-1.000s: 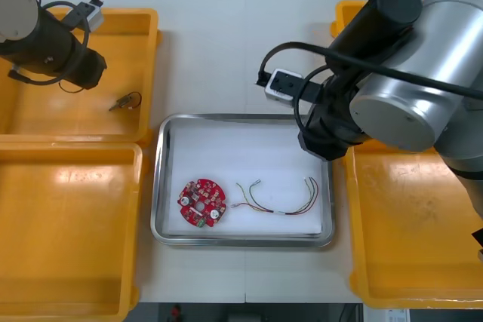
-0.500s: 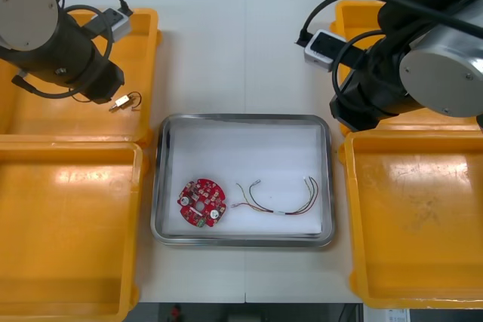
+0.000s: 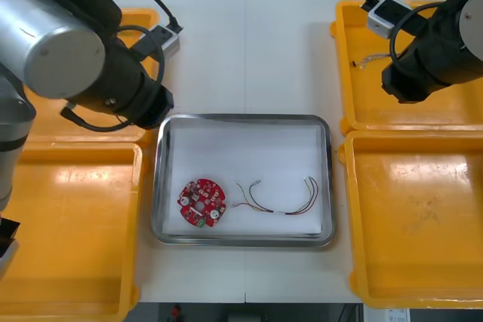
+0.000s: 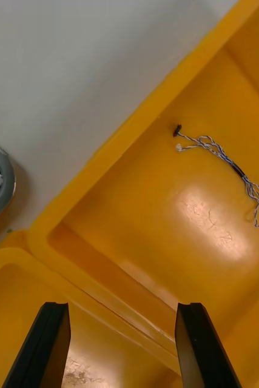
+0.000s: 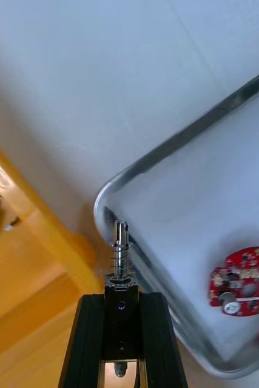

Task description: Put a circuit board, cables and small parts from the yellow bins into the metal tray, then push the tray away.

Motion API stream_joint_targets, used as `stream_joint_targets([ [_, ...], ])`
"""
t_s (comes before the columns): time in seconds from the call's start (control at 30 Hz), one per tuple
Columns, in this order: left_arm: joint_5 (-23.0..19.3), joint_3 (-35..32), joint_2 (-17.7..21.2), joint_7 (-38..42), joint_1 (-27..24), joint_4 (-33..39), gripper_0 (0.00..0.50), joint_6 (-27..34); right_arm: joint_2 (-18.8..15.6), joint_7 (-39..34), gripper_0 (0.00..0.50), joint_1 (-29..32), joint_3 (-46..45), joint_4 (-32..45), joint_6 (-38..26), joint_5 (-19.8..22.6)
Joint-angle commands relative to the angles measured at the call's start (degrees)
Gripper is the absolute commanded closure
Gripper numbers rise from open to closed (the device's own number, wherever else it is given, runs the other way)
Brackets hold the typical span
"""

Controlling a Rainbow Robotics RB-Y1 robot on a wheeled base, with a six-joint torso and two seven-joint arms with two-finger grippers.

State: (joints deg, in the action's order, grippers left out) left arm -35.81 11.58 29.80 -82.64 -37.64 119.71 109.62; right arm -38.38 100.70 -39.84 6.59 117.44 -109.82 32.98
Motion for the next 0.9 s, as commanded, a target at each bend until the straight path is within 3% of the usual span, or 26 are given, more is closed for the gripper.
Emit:
stream_joint_targets([
  [0.03,-0.6,5.4,-0.8,7.7,0.6,2.1,0.500,0.4,-2.5,-1.7,0.000,0.1,-3.3,-1.5,-0.2,-0.9],
  [0.4,0.3,14.5,-0.7,12.1,0.5,-5.4,0.500,-8.2,-2.7,-2.3,0.000,-1.0,-3.7,-5.3,-0.2,-4.2],
  [0.9,3.2,22.4,-0.6,12.1,-0.2,-15.7,0.499,-19.5,-2.1,-3.1,0.000,-15.6,-3.9,-24.8,-0.2,-4.2],
])
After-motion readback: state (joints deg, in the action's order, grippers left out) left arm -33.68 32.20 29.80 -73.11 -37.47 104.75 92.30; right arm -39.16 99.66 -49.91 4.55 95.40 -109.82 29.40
